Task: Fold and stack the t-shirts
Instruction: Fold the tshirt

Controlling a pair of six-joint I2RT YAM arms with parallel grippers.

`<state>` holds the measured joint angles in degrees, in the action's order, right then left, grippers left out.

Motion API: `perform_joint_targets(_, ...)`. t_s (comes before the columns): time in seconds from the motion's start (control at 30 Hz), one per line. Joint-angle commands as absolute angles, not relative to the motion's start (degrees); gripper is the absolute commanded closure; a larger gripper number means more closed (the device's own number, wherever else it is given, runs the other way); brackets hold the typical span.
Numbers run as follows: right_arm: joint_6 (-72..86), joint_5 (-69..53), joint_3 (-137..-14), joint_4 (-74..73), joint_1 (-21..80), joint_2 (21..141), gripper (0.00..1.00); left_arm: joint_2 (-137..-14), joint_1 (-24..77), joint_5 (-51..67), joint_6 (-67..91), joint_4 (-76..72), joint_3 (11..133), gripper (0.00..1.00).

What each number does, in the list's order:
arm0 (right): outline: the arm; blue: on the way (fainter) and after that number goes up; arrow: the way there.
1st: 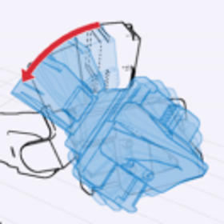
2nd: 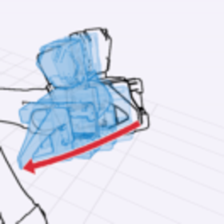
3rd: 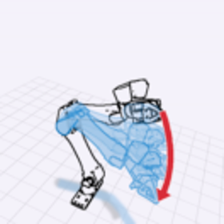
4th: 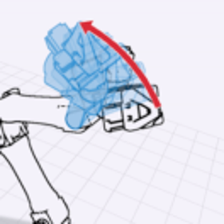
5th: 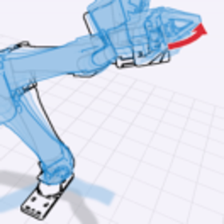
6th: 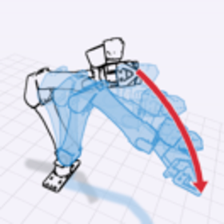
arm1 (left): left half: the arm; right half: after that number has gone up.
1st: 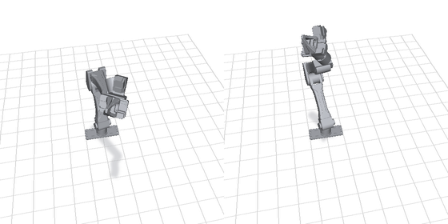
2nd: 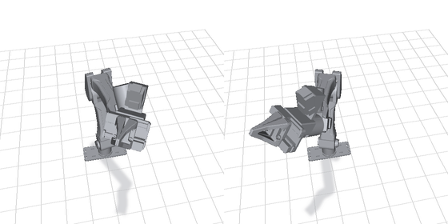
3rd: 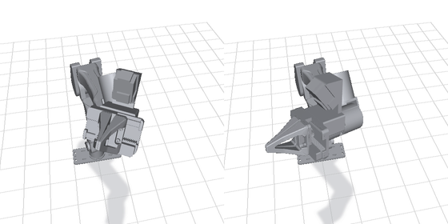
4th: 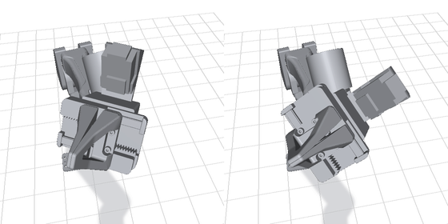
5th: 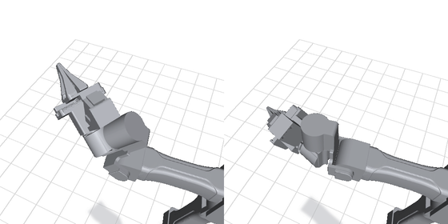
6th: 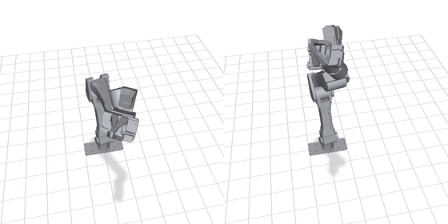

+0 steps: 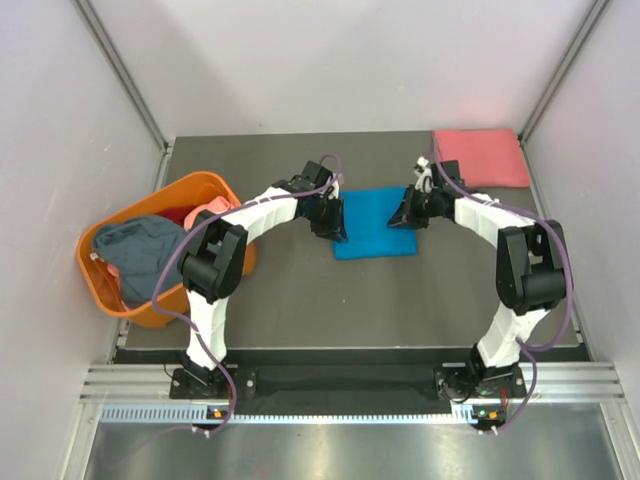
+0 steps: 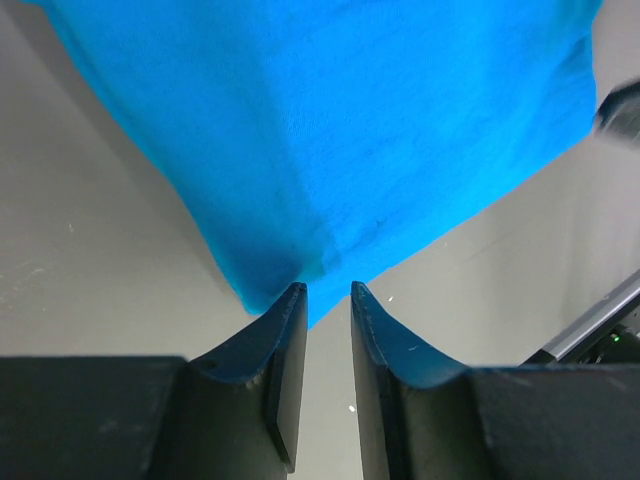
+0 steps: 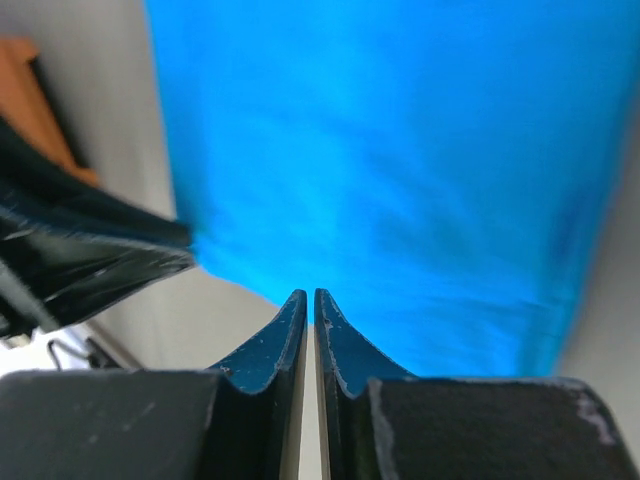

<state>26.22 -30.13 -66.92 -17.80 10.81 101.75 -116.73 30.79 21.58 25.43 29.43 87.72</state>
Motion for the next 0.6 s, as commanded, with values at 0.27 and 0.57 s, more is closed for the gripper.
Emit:
perform_joint_targets(0.27, 22.2, -30.0, -66.4, -11.6, 12.9, 111.3, 0.91, -115.7, 30.5, 17.1, 25.7, 26.6, 81.2, 0.71)
perform_joint_targets(0.57, 21.1, -28.3, -67.2, -16.8, 12.7, 101.8, 0.9, -112.8, 29.9, 13.6, 23.5, 35.3, 85.7, 0.71)
